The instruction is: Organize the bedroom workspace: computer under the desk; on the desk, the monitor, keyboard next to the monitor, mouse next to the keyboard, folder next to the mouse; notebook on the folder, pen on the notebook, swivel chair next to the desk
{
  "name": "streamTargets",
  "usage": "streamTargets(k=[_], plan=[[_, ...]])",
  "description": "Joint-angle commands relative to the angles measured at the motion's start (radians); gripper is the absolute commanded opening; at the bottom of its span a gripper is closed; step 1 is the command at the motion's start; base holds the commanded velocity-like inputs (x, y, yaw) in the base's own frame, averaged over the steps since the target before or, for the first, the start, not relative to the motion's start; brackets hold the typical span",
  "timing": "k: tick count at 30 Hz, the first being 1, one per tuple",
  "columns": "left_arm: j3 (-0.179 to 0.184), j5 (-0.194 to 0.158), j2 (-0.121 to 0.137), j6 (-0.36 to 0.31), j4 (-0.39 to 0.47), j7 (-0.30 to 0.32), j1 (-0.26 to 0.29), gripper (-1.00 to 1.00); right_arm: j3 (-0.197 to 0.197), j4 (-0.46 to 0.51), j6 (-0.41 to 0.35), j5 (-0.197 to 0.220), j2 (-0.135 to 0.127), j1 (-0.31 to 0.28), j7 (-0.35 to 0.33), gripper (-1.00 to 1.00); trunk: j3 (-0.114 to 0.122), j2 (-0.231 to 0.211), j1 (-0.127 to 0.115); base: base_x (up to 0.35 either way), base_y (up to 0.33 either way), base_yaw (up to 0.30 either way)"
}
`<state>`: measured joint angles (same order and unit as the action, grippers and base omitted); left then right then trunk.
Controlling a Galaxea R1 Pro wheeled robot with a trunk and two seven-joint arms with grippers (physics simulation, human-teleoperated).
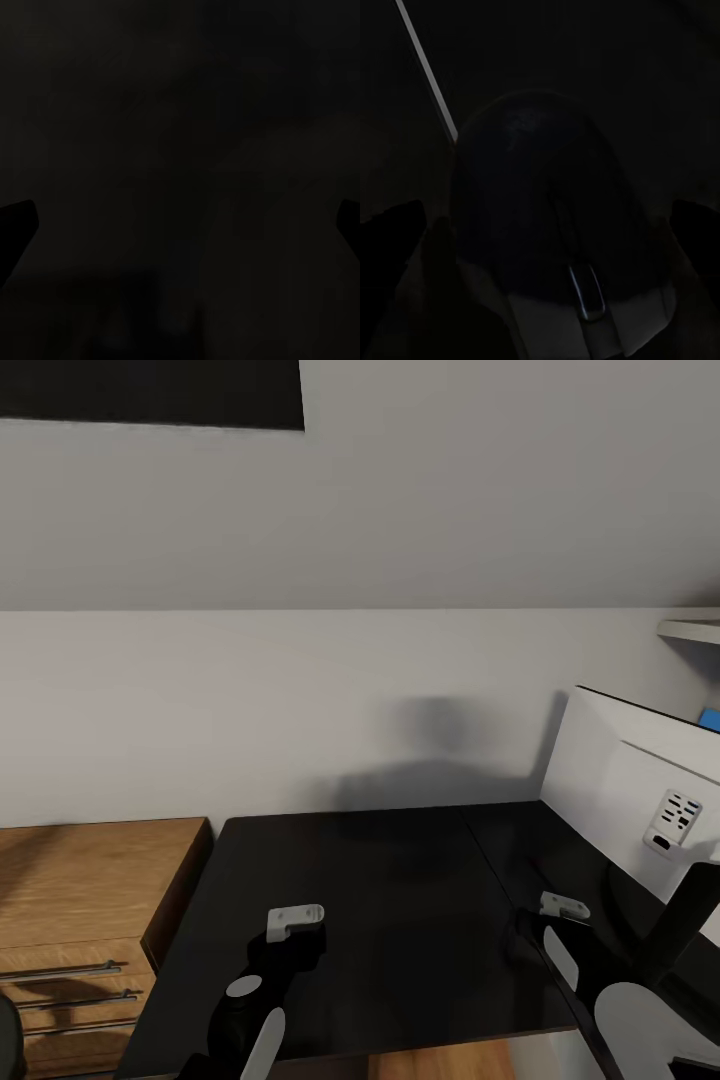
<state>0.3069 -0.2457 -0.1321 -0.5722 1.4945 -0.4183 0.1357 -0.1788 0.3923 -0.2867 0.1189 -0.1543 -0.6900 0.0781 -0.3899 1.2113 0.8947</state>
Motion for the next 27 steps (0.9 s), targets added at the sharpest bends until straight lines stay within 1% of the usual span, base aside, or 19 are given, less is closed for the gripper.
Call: streamTargets(k=[1,24,25,27], plan=[[0.001,-0.011,0.0,-0.003,0.001,-0.01,0.001,1.0,0.001,0.002,-0.005,0.009,0.001,0.0,0.005,-1.0,-0.001,0.001,0.0,0.0,0.0,0.0],[0.001,-0.011,0.0,-0.003,0.001,-0.01,0.001,1.0,0.001,0.014,-0.003,0.01,0.004,0.0,0.0,-1.0,-0.001,0.001,0.0,0.0,0.0,0.0],[0.001,-0.011,0.0,-0.003,0.001,-0.01,0.001,1.0,0.034,0.151,-0.018,0.011,0.027,0.009,0.001,-1.0,-0.001,0.001,0.0,0.0,0.0,0.0],[0.001,-0.011,0.0,-0.003,0.001,-0.01,0.001,1.0,0.034,0.247,-0.064,0.011,0.047,0.037,0.001,-1.0,-0.001,0.001,0.0,0.0,0.0,0.0]])
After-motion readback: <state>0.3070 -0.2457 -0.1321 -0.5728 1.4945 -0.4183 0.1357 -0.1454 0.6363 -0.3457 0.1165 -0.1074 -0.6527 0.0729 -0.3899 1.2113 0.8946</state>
